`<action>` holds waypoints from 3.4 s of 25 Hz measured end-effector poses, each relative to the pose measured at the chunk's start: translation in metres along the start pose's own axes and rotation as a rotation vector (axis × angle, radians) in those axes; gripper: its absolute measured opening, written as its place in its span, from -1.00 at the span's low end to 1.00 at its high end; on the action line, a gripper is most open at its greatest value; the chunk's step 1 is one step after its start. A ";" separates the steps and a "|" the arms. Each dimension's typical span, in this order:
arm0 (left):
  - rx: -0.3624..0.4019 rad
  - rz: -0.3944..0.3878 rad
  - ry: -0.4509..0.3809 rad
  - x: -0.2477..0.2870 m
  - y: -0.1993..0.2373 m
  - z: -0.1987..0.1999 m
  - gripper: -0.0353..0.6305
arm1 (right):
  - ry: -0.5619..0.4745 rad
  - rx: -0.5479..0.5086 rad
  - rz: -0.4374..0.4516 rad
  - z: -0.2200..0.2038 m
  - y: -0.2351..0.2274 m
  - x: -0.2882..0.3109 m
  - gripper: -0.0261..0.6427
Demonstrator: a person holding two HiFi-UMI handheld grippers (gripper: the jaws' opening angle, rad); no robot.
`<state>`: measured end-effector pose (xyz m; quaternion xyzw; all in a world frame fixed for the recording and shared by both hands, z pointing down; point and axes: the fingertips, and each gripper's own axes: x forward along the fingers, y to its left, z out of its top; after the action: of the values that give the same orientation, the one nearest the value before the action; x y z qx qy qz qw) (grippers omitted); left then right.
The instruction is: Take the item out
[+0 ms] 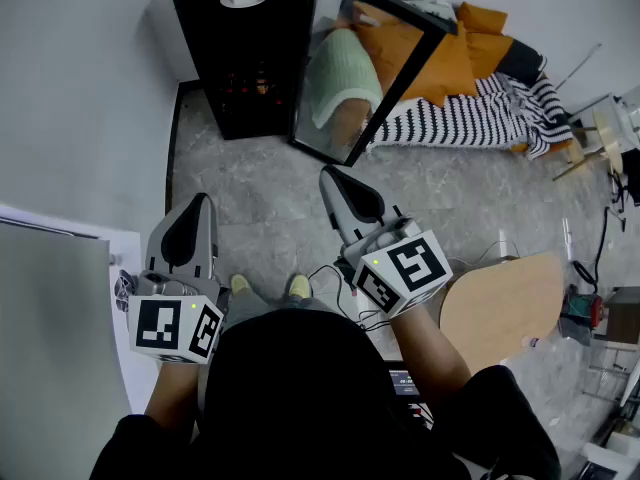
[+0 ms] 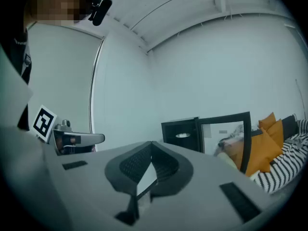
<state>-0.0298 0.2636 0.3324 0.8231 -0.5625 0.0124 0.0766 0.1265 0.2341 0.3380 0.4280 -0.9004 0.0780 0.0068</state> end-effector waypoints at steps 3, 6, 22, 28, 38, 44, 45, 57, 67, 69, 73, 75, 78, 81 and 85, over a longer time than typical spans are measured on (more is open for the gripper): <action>-0.002 0.005 0.004 0.003 -0.003 -0.003 -0.87 | 0.003 0.012 0.005 -0.002 -0.005 -0.002 -0.90; -0.001 -0.001 0.007 0.004 -0.010 -0.005 -0.87 | -0.003 0.016 -0.002 -0.003 -0.010 -0.008 -0.90; 0.008 -0.002 0.009 0.011 -0.017 0.004 -0.87 | -0.022 0.039 0.015 0.006 -0.023 -0.013 -0.90; -0.001 0.023 0.001 -0.001 -0.025 -0.003 -0.87 | -0.019 0.039 0.057 -0.007 -0.024 -0.019 -0.90; 0.040 -0.007 0.008 0.017 -0.027 -0.002 -0.87 | -0.028 0.032 0.057 -0.009 -0.034 -0.013 -0.90; 0.038 -0.011 -0.003 0.038 -0.014 0.004 -0.87 | -0.010 -0.021 0.074 -0.008 -0.040 0.013 -0.90; 0.037 -0.014 -0.002 0.044 -0.013 0.003 -0.87 | -0.002 -0.016 0.076 -0.008 -0.042 0.018 -0.90; -0.004 -0.017 0.055 0.107 0.050 -0.010 -0.87 | 0.061 0.008 0.090 -0.024 -0.057 0.107 -0.90; -0.043 -0.021 0.091 0.188 0.104 -0.001 -0.87 | 0.110 0.045 0.096 -0.019 -0.093 0.193 -0.90; -0.059 -0.034 0.091 0.202 0.113 0.005 -0.87 | 0.110 0.049 0.085 -0.013 -0.099 0.210 -0.90; -0.063 -0.050 0.095 0.226 0.132 0.015 -0.87 | 0.110 0.055 0.060 -0.002 -0.107 0.242 -0.90; -0.061 -0.059 0.099 0.237 0.145 0.018 -0.87 | 0.111 0.049 0.049 0.003 -0.111 0.258 -0.90; -0.061 -0.067 0.101 0.250 0.167 0.021 -0.87 | 0.121 0.037 0.036 0.005 -0.115 0.281 -0.90; -0.064 -0.077 0.099 0.263 0.190 0.023 -0.87 | 0.128 0.030 0.015 0.006 -0.117 0.303 -0.90; -0.067 -0.099 0.093 0.276 0.218 0.027 -0.87 | 0.142 0.023 -0.021 0.006 -0.117 0.330 -0.90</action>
<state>-0.1325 -0.0731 0.3596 0.8456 -0.5169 0.0280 0.1305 0.0079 -0.0931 0.3743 0.4308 -0.8921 0.1184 0.0667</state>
